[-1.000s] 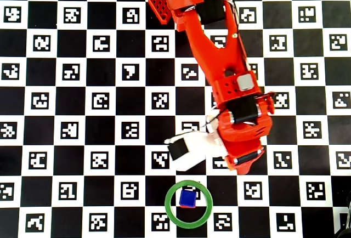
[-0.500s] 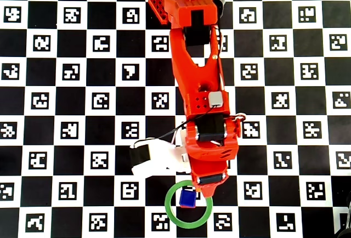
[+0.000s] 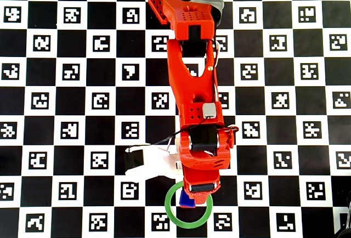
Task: Grab the red cube then put it in the green circle then put the blue cube on top and finally the orange cube on top
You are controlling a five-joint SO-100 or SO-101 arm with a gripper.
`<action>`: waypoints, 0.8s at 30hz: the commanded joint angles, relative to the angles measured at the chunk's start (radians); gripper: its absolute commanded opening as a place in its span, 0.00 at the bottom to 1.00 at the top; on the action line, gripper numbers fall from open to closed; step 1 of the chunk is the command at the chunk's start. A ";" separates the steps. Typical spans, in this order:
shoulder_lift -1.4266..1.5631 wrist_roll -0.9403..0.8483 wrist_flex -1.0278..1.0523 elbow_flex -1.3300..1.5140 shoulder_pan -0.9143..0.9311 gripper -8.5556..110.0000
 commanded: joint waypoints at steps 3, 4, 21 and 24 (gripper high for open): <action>0.021 0.002 -0.029 -0.109 0.032 0.14; 0.017 0.000 -0.031 -0.112 0.034 0.14; 0.003 0.017 -0.052 -0.129 0.034 0.14; 0.002 0.017 -0.052 -0.129 0.035 0.14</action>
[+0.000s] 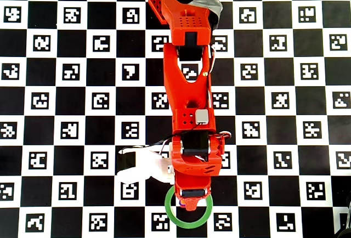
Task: Grab the red cube then put it in the green circle then put the blue cube on top and finally the orange cube on top
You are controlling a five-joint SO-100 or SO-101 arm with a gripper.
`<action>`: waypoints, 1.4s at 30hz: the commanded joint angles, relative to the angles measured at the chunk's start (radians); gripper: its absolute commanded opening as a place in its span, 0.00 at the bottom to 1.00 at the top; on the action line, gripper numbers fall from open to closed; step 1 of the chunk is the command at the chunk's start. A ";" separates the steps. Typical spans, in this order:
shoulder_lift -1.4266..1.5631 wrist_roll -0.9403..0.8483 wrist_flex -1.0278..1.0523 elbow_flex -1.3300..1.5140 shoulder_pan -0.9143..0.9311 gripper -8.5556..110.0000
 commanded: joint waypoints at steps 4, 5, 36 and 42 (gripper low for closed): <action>0.038 0.005 -0.023 -0.103 0.006 0.14; 0.037 0.005 -0.023 -0.103 0.006 0.14; 0.032 0.041 -0.025 -0.081 -0.002 0.36; 0.037 0.049 -0.021 -0.081 -0.005 0.37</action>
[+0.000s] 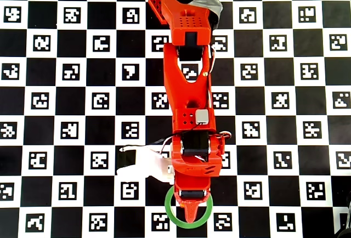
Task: Grab the red cube then put it in the green circle then put the blue cube on top and finally the orange cube on top
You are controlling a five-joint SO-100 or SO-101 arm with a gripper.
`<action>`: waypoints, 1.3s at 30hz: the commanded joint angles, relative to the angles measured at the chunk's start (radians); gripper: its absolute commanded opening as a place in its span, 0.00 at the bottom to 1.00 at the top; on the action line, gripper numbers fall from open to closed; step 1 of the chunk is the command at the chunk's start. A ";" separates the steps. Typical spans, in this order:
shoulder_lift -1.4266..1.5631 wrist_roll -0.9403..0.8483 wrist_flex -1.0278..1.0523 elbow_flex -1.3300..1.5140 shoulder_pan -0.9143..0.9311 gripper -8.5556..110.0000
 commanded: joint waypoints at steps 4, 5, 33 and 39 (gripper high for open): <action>0.072 0.009 -0.005 -0.044 -0.009 0.39; 0.086 0.009 -0.006 -0.032 -0.012 0.39; 0.877 -0.055 -0.054 0.655 -0.092 0.43; 1.062 -0.150 -0.087 0.911 -0.078 0.40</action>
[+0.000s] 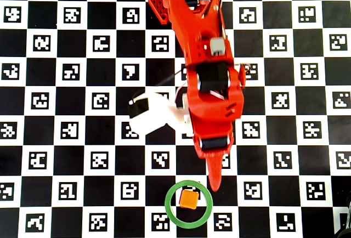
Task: Grab the red cube then put it in the green circle then put the blue cube on top and finally the orange cube on top
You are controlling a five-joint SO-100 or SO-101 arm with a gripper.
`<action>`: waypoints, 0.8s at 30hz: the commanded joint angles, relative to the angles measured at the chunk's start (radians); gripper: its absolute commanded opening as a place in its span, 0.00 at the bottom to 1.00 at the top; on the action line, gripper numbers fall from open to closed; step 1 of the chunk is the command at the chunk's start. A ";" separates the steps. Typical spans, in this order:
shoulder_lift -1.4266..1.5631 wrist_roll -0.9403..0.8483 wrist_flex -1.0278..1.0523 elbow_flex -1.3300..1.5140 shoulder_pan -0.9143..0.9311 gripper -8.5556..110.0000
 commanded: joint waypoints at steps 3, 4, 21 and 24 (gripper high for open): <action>0.265 -0.098 -0.048 0.201 0.025 0.37; 0.296 -0.115 -0.055 0.244 0.032 0.35; 0.663 -0.423 -0.253 0.917 0.160 0.03; 0.756 -0.515 -0.353 1.065 0.164 0.03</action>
